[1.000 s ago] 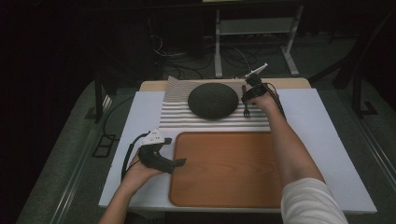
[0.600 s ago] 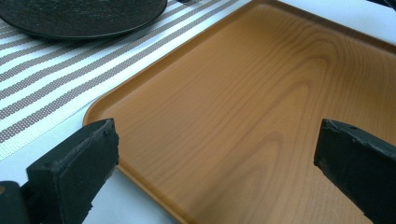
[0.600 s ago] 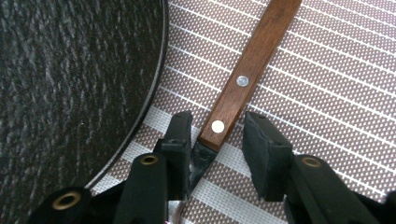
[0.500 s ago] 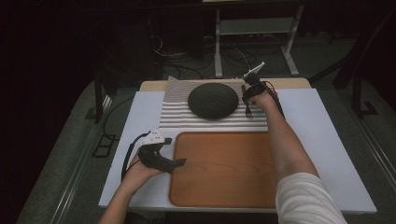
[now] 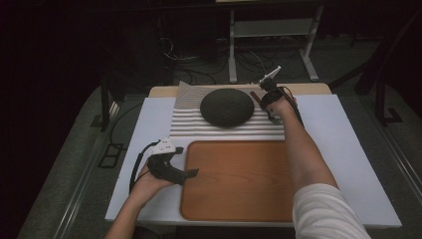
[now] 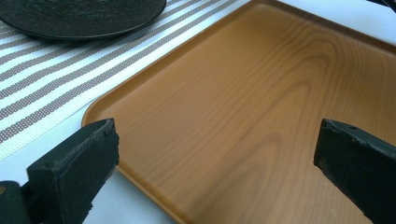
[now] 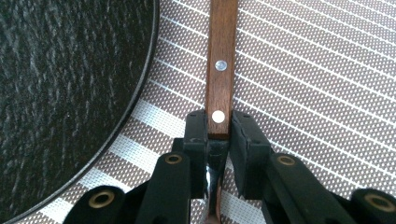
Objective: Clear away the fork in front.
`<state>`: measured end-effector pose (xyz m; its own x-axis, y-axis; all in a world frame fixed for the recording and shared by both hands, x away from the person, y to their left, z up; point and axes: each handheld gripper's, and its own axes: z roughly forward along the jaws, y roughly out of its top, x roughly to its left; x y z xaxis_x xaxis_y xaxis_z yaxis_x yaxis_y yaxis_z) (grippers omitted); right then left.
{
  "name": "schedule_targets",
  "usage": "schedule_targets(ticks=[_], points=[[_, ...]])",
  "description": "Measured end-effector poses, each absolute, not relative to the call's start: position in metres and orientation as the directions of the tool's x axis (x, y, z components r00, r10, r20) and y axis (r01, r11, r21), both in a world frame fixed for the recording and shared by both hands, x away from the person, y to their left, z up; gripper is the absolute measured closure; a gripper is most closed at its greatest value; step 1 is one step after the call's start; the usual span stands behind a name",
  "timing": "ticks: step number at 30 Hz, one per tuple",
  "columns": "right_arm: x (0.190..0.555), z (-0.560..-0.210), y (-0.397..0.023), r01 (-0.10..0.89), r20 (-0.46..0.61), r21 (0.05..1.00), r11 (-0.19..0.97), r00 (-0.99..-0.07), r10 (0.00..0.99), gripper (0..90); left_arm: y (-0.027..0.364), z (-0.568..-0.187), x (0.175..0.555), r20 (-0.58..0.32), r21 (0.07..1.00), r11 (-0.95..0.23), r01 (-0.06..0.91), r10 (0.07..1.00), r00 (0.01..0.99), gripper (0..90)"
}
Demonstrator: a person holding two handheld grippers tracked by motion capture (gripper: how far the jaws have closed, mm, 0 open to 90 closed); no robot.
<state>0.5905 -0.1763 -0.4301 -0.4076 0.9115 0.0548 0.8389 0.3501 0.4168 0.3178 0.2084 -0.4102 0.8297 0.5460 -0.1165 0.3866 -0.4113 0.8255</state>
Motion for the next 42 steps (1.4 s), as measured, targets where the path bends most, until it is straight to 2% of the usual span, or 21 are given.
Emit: schedule_targets(ticks=[7, 13, 22, 30, 42], points=[[0.591, -0.429, -0.173, 0.835, 0.034, 0.404, 0.374, -0.422, 0.906, 75.5, 0.208, -0.41, 0.318, -0.117, 0.824, -0.413, 0.387, 0.544, 0.831, 0.0], [0.596, -0.426, -0.165, 0.827, -0.023, 0.342, 0.446, -0.467, 0.884, 76.2, 0.208, -0.411, 0.318, -0.118, 0.824, -0.413, 0.388, 0.545, 0.83, 0.0], [0.594, -0.425, -0.167, 0.837, -0.011, 0.352, 0.42, -0.445, 0.896, 77.1, 0.208, -0.41, 0.318, -0.118, 0.826, -0.41, 0.387, 0.546, 0.83, 0.0], [0.58, -0.405, -0.189, 0.825, 0.067, 0.429, 0.368, -0.435, 0.898, 77.2, 0.208, -0.41, 0.318, -0.115, 0.826, -0.41, 0.387, 0.549, 0.828, 0.0], [0.554, -0.375, -0.21, 0.784, 0.111, 0.513, 0.351, -0.466, 0.878, 77.2, 0.208, -0.409, 0.317, -0.112, 0.828, -0.408, 0.384, 0.55, 0.828, 0.0]])
